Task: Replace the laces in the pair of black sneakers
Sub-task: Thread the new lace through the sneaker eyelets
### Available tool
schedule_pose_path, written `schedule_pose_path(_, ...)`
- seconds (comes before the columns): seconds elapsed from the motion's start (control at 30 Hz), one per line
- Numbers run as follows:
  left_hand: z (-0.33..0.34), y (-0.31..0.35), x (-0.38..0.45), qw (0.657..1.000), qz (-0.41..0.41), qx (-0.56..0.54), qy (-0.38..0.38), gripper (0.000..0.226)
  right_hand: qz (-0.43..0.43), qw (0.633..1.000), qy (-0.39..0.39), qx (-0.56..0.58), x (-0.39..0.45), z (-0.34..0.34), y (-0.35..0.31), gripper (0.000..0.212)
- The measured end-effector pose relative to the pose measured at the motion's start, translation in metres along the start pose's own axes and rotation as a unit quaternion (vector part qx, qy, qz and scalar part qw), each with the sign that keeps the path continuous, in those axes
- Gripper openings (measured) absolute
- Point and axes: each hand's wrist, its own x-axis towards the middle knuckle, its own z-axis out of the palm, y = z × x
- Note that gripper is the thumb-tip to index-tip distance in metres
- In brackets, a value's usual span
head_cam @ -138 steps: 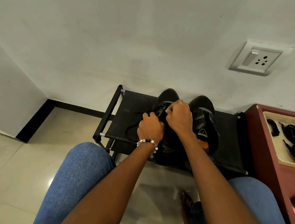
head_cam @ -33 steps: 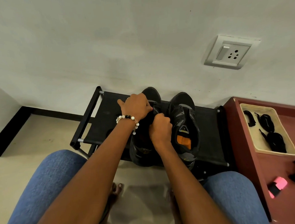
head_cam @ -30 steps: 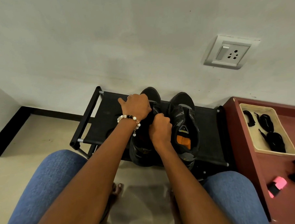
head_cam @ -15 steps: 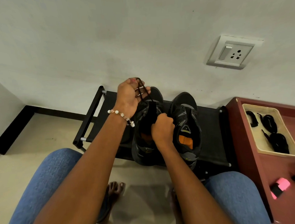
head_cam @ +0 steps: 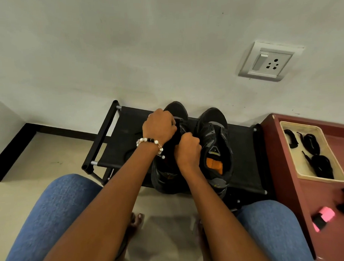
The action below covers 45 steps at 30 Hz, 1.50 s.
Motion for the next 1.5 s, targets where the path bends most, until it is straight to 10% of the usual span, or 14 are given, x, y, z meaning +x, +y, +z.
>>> schedule_pose_path(0.13, 0.004, 0.004, 0.003, 0.996, 0.005, 0.085, 0.022, 0.022, 0.008, 1.000, -0.002, -0.002, 0.001, -0.001, 0.000, 0.023)
schedule_pose_path(0.33, -0.017, -0.005, 0.009, 0.948, -0.127, -0.290, -0.031, 0.012, -0.003, 1.000, 0.000, 0.004, -0.001, -0.002, 0.000, 0.024)
schedule_pose_path(0.43, -0.036, -0.001, 0.007, 0.847, -0.164, -0.506, -0.002, 0.024, -0.004, 1.000, -0.001, 0.006, -0.003, -0.004, 0.000, 0.024)
schedule_pose_path(0.57, -0.054, 0.003, 0.006, 0.615, -0.114, -0.778, 0.063, 0.024, -0.001, 1.000, 0.001, 0.011, -0.002, -0.002, 0.000, 0.023)
schedule_pose_path(0.63, -0.062, 0.000, 0.008, 0.567, -0.091, -0.815, 0.082, 0.027, -0.002, 1.000, 0.001, 0.008, -0.002, -0.002, 0.000, 0.023)
schedule_pose_path(0.7, -0.066, -0.002, 0.008, 0.605, -0.079, -0.789, 0.074, 0.028, -0.003, 1.000, 0.000, 0.005, -0.002, -0.002, 0.000, 0.023)
schedule_pose_path(0.83, -0.050, 0.005, 0.005, 0.858, -0.062, -0.508, 0.036, 0.015, 0.004, 1.000, -0.001, 0.007, -0.001, -0.002, -0.001, 0.023)
schedule_pose_path(0.93, -0.022, 0.002, 0.003, 0.977, -0.016, -0.210, 0.020, 0.010, 0.007, 1.000, -0.003, 0.002, -0.001, -0.002, -0.001, 0.023)
schedule_pose_path(1.2, -0.001, 0.008, -0.002, 0.996, -0.014, 0.063, 0.060, 0.019, 0.011, 1.000, -0.003, -0.005, 0.001, 0.000, -0.001, 0.023)
schedule_pose_path(1.5, -0.002, 0.003, 0.006, 0.996, -0.056, -0.046, -0.049, 0.026, 0.014, 1.000, -0.005, -0.008, -0.001, -0.001, -0.001, 0.022)
